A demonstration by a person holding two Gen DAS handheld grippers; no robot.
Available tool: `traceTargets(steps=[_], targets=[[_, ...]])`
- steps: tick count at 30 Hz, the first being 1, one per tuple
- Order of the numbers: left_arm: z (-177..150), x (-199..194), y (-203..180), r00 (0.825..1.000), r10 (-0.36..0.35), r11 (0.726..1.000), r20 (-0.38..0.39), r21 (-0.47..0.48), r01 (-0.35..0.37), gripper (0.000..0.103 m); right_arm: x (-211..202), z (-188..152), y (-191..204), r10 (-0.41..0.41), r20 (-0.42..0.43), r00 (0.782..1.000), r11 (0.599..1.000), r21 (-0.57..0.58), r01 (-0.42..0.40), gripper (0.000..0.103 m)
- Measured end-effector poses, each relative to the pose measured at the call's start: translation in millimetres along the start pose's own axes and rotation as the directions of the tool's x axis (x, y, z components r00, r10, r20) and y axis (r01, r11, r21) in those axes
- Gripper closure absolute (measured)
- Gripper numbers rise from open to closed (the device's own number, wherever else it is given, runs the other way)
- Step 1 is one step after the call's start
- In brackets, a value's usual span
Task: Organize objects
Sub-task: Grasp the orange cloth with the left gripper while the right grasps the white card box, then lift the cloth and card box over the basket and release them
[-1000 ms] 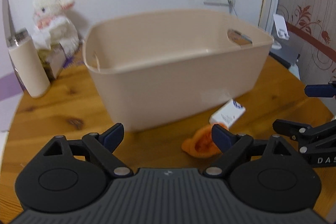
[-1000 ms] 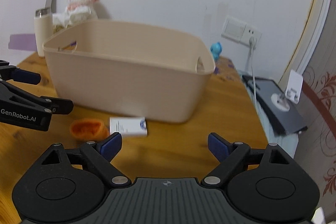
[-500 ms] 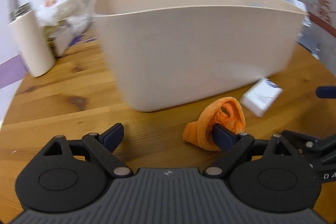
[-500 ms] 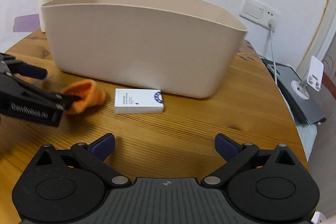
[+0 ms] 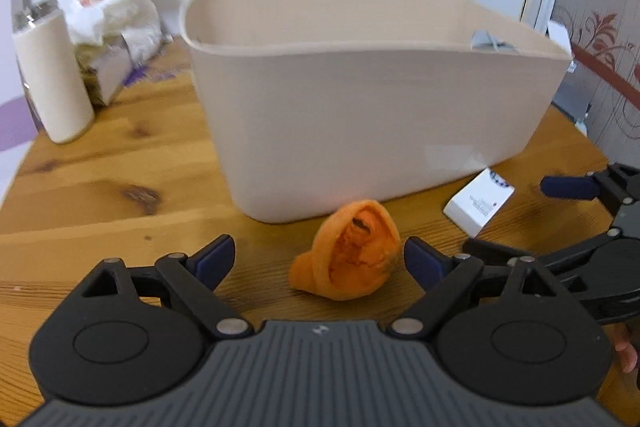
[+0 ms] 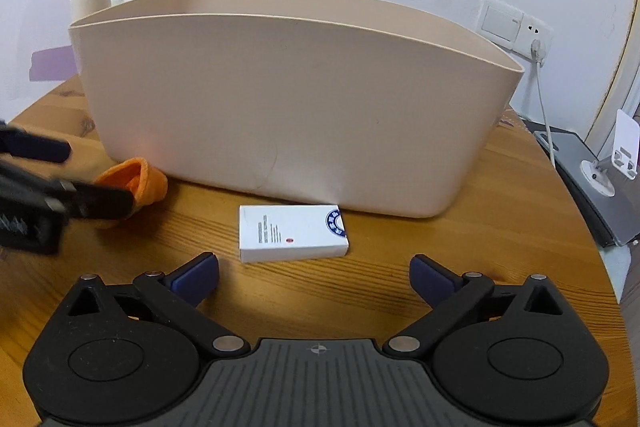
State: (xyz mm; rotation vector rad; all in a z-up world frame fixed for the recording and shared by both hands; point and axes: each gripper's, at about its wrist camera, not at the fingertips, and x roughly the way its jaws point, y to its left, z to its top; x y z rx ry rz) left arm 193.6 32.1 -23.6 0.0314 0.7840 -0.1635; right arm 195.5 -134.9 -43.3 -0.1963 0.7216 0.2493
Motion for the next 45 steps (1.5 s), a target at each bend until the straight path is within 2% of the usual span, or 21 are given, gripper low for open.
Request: traceTargets(steps=[2,4,6,7,8,9,10,11,12,18,23,27,30,33,37,41,45], targets=[[-2,6,2,1.000,-0.002,0.999,-0.002,-0.032,0.002,0.012,2,-1,-1,0.003,0.013,1.000,1.000,0.007,-0.003,0.000],[-2,9,1,1.000,0.021,1.000,-0.001,-0.022,-0.021,0.015,4,-2,-3,0.007,0.023,1.000,1.000,0.018,-0.008,0.001],[-1,8,-2,0.999,0.049,0.999,0.000,0.009,-0.049,0.030,6,-2,-4,0.015,0.035,0.999,1.000,0.020,-0.015,0.003],[-1,8,-3,0.999,0.043,0.999,0.005,0.027,-0.043,0.042,6,-1,-4,0.019,0.042,0.999,1.000,0.023,-0.020,0.010],[0,6,-3,1.000,0.020,0.999,0.005,0.027,-0.020,0.060,7,0,-5,0.028,0.046,0.999,0.999,0.027,-0.029,0.014],[0,4,-2,1.000,0.024,0.999,0.005,0.026,-0.024,0.069,7,2,-6,0.039,0.048,0.998,0.999,0.033,-0.040,0.023],[0,3,-2,1.000,0.025,0.999,0.003,0.020,-0.025,0.083,7,3,-6,0.049,0.048,0.998,0.998,0.040,-0.051,0.032],[-1,1,0,1.000,0.027,1.000,0.007,0.010,-0.027,0.083,6,4,-6,0.059,0.048,0.997,0.997,0.043,-0.061,0.036],[-2,-1,1,0.999,0.031,1.000,0.017,0.003,-0.031,0.084,5,4,-5,0.067,0.050,0.996,0.997,0.040,-0.069,0.047],[-7,-26,4,0.998,0.021,1.000,0.059,0.015,-0.022,0.087,-11,-2,1,0.038,0.070,0.997,0.998,0.042,-0.041,0.048],[-4,-59,2,0.992,-0.002,0.999,0.127,0.036,-0.003,0.087,-49,6,-3,0.023,0.155,0.988,0.999,0.032,-0.028,0.048],[7,-87,0,0.979,-0.022,0.999,0.202,0.041,0.014,0.087,-84,22,-6,0.001,0.248,0.969,1.000,0.021,-0.007,0.048],[23,-103,4,0.963,-0.024,1.000,0.267,0.004,0.024,0.087,-105,37,-9,-0.011,0.309,0.951,1.000,0.031,0.001,0.048],[44,-112,5,0.947,-0.023,0.999,0.319,-0.015,0.029,0.087,-118,56,-11,-0.031,0.364,0.931,0.999,0.034,0.020,0.048],[79,-112,1,0.935,-0.007,1.000,0.354,-0.018,0.015,0.087,-123,81,-17,-0.061,0.410,0.910,0.998,0.054,0.042,0.048],[111,-91,-3,0.945,0.021,1.000,0.327,-0.026,-0.013,0.087,-114,105,-18,-0.073,0.425,0.902,0.996,0.081,0.043,0.048],[128,-54,-1,0.963,0.080,0.997,0.256,-0.043,-0.071,0.087,-90,123,-20,-0.084,0.382,0.921,0.994,0.091,0.052,0.048]])
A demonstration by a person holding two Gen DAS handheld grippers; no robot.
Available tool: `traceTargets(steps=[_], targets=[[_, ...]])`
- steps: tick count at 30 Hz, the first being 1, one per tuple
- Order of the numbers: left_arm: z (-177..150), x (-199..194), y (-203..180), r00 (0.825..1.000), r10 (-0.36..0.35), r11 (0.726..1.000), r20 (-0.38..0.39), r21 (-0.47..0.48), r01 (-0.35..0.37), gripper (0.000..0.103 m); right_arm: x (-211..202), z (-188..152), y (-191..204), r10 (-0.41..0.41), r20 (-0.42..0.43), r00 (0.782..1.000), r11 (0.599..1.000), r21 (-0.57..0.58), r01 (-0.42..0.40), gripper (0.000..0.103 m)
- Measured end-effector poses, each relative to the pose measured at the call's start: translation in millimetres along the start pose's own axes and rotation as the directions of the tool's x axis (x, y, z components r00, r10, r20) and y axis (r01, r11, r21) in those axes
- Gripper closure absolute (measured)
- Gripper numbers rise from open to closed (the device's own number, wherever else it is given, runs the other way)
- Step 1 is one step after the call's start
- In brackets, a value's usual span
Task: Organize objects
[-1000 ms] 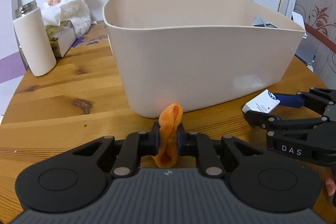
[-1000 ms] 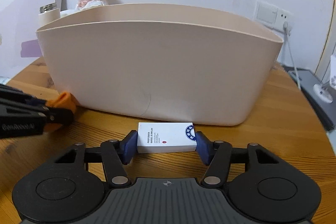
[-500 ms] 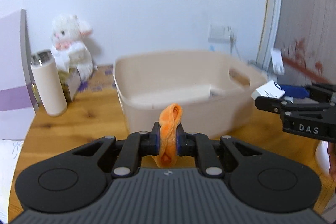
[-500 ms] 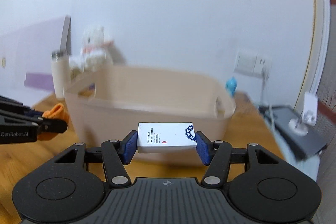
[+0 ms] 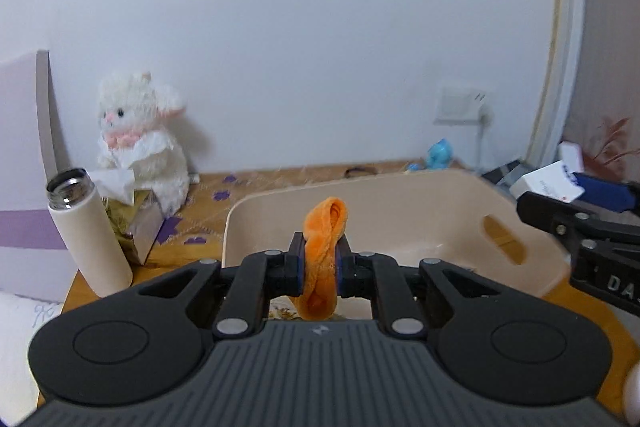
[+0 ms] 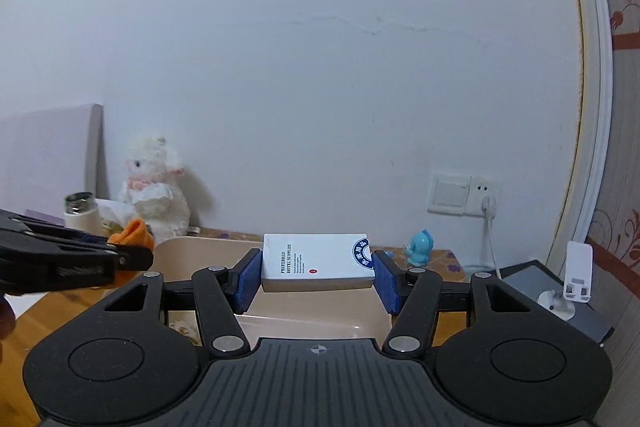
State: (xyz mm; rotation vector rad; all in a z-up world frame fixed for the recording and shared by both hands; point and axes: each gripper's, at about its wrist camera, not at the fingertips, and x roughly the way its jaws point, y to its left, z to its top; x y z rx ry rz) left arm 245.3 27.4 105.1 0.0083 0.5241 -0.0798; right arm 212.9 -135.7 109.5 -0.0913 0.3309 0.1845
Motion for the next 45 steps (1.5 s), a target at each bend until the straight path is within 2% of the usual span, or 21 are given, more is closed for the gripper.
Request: traceTargets(steps=[5,9,10,12,14,16,17,19,25,32,45], targets=[[-7,35,-5,0.995,0.022,1.000,-0.097,0.019,-0.020,0.086,37,-10,2,-0.009,-0.108,0.994,1.000,-0.001,0.009,0.047],[-13,43,-11,0.990,0.040,0.998,-0.133,0.054,-0.033,0.081,53,-21,5,-0.018,-0.176,0.984,1.000,0.000,0.019,0.047],[-14,40,-12,0.990,0.038,0.998,-0.133,0.062,-0.030,0.075,53,-23,6,-0.025,-0.177,0.984,1.000,-0.003,0.025,0.040],[-14,33,-14,0.992,0.039,0.997,-0.120,0.074,-0.030,0.057,49,-26,5,-0.031,-0.180,0.983,1.000,-0.004,0.031,0.038],[-13,23,-14,0.994,0.048,0.996,-0.097,0.077,-0.041,0.030,44,-26,3,-0.030,-0.187,0.982,1.000,0.003,0.031,0.030],[-11,10,-13,0.996,0.048,0.996,-0.073,0.072,-0.043,0.023,37,-24,2,-0.040,-0.179,0.983,0.999,0.000,0.040,0.023],[-11,3,-13,0.997,0.042,0.997,-0.065,0.073,-0.037,0.022,33,-22,2,-0.045,-0.176,0.983,0.999,-0.004,0.045,0.023],[-8,-7,-14,0.997,0.038,0.996,-0.062,0.079,-0.033,0.022,23,-19,2,-0.049,-0.172,0.984,0.999,-0.005,0.049,0.015],[-16,-42,-9,0.997,0.036,0.998,-0.064,0.058,-0.032,0.017,-13,-15,2,-0.043,-0.192,0.981,0.998,0.029,0.049,0.007],[-45,-84,-2,0.996,0.051,0.998,-0.075,0.037,-0.049,0.017,-57,-26,10,-0.045,-0.216,0.975,0.999,0.011,0.048,0.003],[-94,-148,-1,0.997,0.021,0.999,-0.080,0.038,-0.018,0.017,-125,-54,22,-0.036,-0.215,0.976,0.999,0.026,0.042,0.000]])
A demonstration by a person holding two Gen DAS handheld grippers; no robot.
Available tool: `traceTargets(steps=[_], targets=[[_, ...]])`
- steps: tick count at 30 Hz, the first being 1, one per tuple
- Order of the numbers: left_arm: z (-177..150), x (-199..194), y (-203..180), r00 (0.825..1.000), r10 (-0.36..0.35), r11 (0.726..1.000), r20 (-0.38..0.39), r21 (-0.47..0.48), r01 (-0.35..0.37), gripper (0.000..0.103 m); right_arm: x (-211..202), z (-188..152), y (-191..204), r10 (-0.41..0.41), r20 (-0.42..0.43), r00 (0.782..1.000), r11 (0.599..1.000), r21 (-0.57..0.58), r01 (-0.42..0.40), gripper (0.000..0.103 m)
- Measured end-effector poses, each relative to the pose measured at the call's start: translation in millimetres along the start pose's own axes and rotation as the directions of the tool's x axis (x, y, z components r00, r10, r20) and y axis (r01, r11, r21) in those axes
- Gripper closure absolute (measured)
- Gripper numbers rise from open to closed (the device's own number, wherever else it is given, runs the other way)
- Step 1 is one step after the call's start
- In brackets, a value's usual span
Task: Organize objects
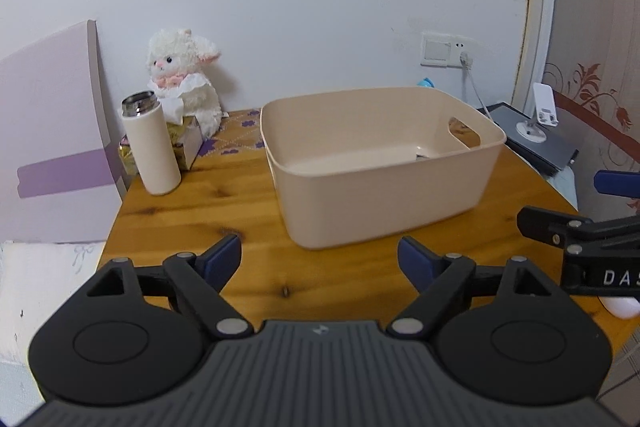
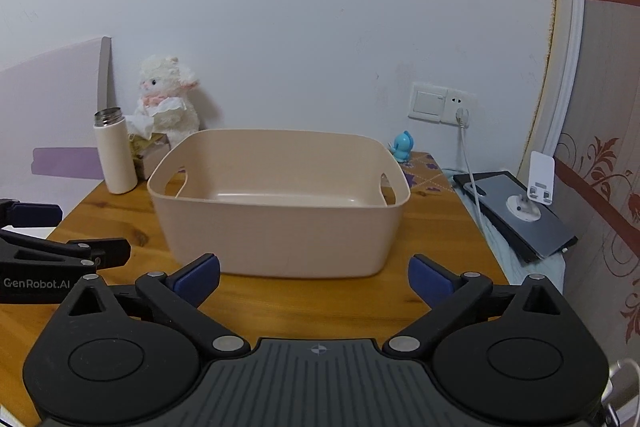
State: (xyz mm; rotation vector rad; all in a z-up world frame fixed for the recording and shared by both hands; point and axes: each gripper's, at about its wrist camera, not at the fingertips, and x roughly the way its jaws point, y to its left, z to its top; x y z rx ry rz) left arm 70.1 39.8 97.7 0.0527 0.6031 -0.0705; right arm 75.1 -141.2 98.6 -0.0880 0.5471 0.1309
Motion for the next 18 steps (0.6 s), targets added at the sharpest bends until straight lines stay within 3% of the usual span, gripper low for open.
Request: traceTargets(steps=[5,18], targets=[[-20,-18,0,1.000,-0.026,1.000,-0.006,0.006,0.026,0.017,-15,-16,2,0.012,-0.013,1.000,1.000,0.011,-0.012,0.000],[-58,-43,2,0.999,0.000,1.000,-0.040,0.015,0.001,0.017,-38,-46,8,0.020,-0.043,0.999,1.000,0.022,-0.019,0.000]])
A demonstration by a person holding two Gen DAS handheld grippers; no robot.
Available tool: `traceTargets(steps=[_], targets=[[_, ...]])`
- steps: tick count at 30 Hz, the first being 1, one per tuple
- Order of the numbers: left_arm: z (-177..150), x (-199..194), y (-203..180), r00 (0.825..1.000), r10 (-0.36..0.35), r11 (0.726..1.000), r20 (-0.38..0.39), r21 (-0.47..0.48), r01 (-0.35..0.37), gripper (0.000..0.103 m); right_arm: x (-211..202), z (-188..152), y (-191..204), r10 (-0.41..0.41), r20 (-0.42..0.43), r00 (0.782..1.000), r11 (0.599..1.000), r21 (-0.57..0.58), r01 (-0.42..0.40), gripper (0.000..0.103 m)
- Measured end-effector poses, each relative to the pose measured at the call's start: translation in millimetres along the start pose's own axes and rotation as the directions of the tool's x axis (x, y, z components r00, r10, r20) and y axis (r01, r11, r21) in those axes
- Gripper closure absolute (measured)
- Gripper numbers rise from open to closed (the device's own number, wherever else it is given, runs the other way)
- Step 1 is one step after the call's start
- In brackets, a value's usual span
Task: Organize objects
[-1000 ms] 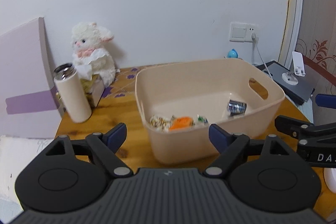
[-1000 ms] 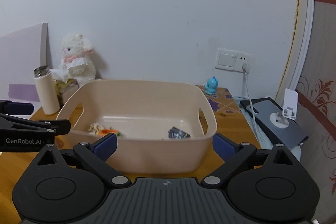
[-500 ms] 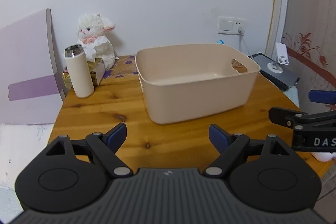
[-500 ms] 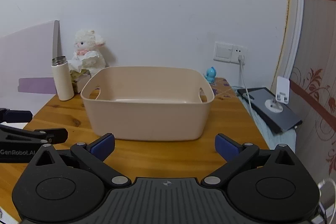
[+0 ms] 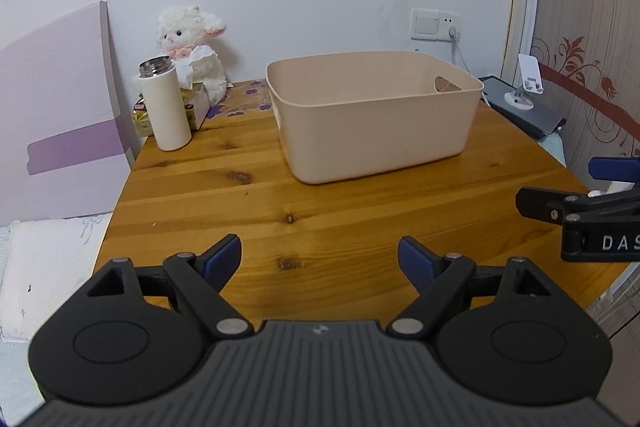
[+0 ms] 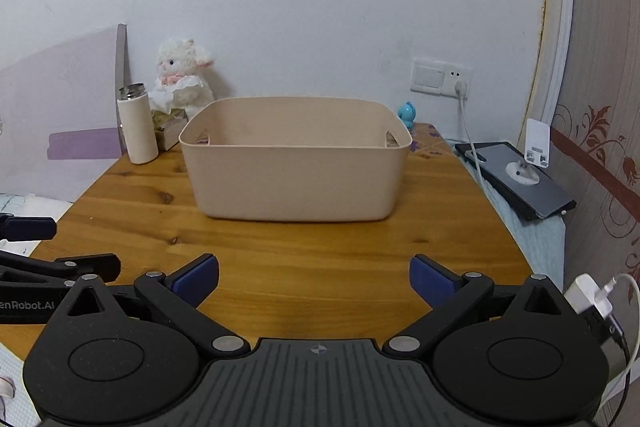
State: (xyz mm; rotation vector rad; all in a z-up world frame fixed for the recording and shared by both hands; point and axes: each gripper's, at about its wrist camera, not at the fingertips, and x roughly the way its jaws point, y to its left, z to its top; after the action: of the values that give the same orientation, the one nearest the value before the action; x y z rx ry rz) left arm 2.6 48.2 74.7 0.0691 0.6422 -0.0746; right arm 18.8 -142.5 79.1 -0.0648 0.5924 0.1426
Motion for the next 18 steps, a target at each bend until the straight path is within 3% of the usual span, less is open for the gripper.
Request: traceTargets(steps=[18], targets=[[-16,-6,13,0.999,0.017,0.999,-0.038,-0.045,-0.019,0.012,2,-14,-12,-0.023,-0.036,0.999,0.999,0.022,0.023,0.000]])
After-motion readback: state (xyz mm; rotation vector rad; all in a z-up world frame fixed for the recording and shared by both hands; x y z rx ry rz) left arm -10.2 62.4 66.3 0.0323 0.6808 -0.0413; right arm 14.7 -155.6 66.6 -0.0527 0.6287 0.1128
